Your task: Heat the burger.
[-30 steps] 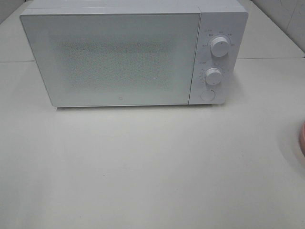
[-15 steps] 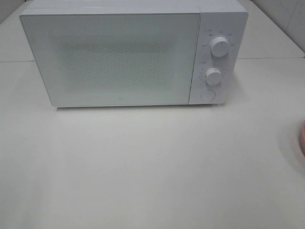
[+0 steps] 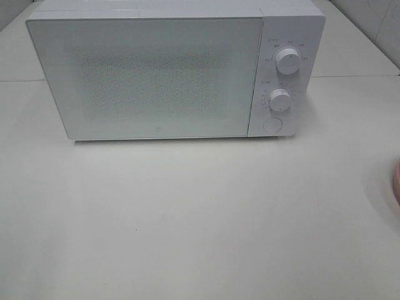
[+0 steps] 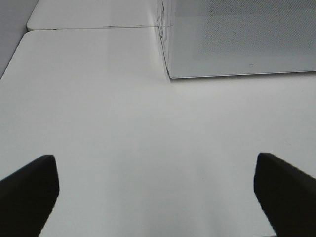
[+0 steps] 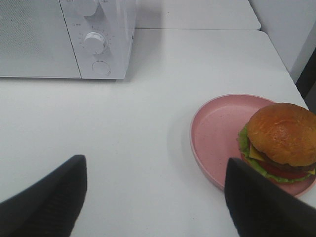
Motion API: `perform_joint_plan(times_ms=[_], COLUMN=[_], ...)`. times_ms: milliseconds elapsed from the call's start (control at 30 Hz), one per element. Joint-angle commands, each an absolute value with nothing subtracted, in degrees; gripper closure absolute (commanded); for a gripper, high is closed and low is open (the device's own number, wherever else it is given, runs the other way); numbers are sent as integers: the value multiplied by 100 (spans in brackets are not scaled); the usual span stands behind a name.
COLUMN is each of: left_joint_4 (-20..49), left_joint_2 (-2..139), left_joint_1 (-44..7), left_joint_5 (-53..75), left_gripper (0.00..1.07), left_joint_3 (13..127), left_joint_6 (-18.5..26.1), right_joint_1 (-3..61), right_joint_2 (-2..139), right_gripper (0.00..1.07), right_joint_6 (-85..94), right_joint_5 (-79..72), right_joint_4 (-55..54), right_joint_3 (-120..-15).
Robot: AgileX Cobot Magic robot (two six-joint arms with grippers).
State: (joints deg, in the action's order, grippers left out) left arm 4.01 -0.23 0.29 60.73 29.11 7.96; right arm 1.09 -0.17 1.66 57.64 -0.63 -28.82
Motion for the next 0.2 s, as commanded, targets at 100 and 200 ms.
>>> perform_joint_plan(times_ms=[100,200], left_joint_4=[413,413], left_joint_2=[-189,-189], left_joint_1=[40,40], left_joint_5=[5999,5999], left_gripper=[4,4], left_joint_3=[2899,2899], left_joint_6=[808,808], right_joint_1=[92,92], right_joint_2=[-189,-189], right_gripper=[34,34], right_joint_6=[120,120], right_joint_5=[5724,5724], right_joint_4=[-40,-40], right_joint_3=[-2871,-2871])
